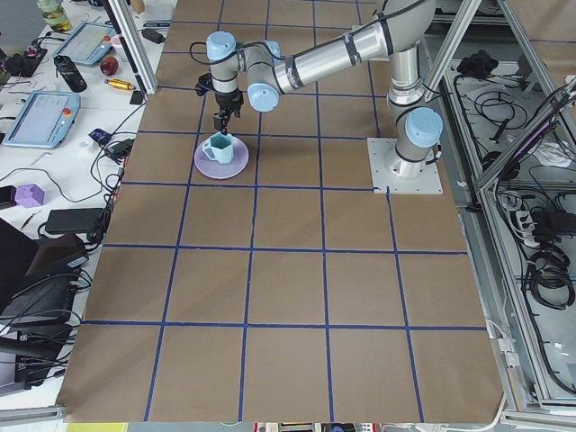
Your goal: Flip cup and place on plate
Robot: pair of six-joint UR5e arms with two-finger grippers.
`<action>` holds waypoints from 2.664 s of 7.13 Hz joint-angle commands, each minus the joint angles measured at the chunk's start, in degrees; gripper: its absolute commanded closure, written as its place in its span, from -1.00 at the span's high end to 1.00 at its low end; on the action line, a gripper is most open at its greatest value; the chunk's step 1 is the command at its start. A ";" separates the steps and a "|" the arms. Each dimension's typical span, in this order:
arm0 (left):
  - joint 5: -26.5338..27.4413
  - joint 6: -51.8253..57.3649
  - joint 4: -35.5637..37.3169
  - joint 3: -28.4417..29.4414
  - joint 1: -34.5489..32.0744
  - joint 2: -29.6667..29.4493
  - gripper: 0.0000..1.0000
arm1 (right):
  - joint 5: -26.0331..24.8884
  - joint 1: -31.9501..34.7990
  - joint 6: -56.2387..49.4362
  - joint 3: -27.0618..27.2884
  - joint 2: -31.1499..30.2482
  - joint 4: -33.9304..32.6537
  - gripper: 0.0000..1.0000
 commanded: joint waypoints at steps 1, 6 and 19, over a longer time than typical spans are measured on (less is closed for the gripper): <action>0.31 -10.72 -13.79 6.44 -3.06 5.03 1.00 | 0.00 0.00 0.00 0.00 0.00 0.00 1.00; 0.66 -17.96 -27.81 7.72 -5.09 15.05 1.00 | 0.00 0.00 0.00 0.00 0.00 0.00 1.00; 0.31 -24.05 -27.58 2.36 -6.24 21.22 1.00 | 0.00 0.00 0.00 0.00 0.00 0.00 1.00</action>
